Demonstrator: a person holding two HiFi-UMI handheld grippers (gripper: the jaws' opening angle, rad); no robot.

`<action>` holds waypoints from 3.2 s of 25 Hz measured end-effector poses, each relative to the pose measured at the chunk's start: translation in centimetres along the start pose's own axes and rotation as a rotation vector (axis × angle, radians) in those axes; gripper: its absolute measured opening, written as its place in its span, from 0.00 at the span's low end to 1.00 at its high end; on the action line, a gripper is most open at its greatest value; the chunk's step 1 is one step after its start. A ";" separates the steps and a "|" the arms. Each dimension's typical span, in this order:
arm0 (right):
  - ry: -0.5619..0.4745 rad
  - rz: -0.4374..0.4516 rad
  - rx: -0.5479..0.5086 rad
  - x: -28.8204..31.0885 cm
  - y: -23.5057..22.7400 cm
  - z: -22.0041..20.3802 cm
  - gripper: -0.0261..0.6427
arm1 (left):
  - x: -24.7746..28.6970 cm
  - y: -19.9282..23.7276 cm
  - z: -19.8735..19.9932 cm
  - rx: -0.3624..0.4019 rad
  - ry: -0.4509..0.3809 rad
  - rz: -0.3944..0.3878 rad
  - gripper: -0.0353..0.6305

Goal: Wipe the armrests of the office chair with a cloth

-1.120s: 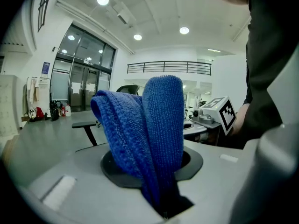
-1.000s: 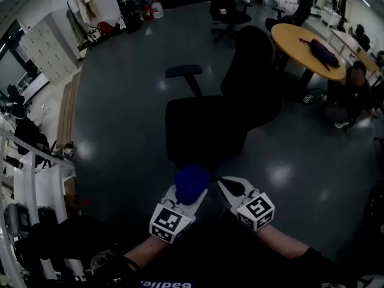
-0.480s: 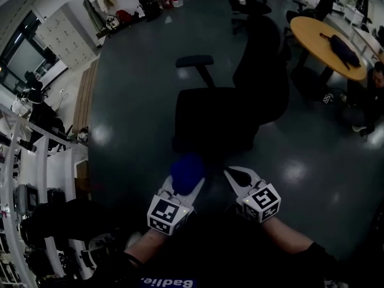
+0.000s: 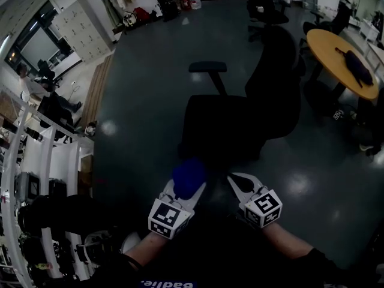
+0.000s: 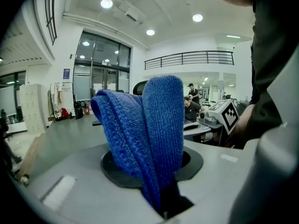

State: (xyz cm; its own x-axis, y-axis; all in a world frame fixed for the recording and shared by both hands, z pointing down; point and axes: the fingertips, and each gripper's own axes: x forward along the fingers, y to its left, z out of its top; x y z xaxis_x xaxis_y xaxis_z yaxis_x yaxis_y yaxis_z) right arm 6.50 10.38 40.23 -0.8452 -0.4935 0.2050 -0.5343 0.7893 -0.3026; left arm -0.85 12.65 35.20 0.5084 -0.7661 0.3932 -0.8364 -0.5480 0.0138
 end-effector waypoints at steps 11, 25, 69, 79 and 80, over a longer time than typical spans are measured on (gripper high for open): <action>0.051 -0.075 -0.024 8.4 -4.6 1.5 0.04 | 4.2 11.6 3.0 0.017 -0.082 -0.010 0.26; 0.123 -0.258 -0.025 20.2 -9.3 7.4 0.04 | 10.6 26.4 5.9 0.063 -0.106 -0.160 0.26; 0.060 -0.498 -0.063 32.4 -38.2 9.8 0.04 | 37.6 51.8 5.1 0.271 0.164 -0.055 0.26; 0.186 -0.569 -0.116 35.6 -44.2 7.4 0.04 | 44.0 56.6 1.5 0.391 0.392 -0.064 0.26; 0.209 -0.576 -0.141 36.1 -44.7 6.6 0.04 | 44.6 57.1 0.4 0.408 0.420 -0.057 0.26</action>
State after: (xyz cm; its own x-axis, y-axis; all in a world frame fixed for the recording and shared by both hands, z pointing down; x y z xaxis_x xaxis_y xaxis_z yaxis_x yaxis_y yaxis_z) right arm -0.18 -45.09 54.99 -0.3942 -0.7834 0.4806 -0.8844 0.4655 0.0332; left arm -25.84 -52.99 53.13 0.3562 -0.5787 0.7336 -0.6215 -0.7330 -0.2765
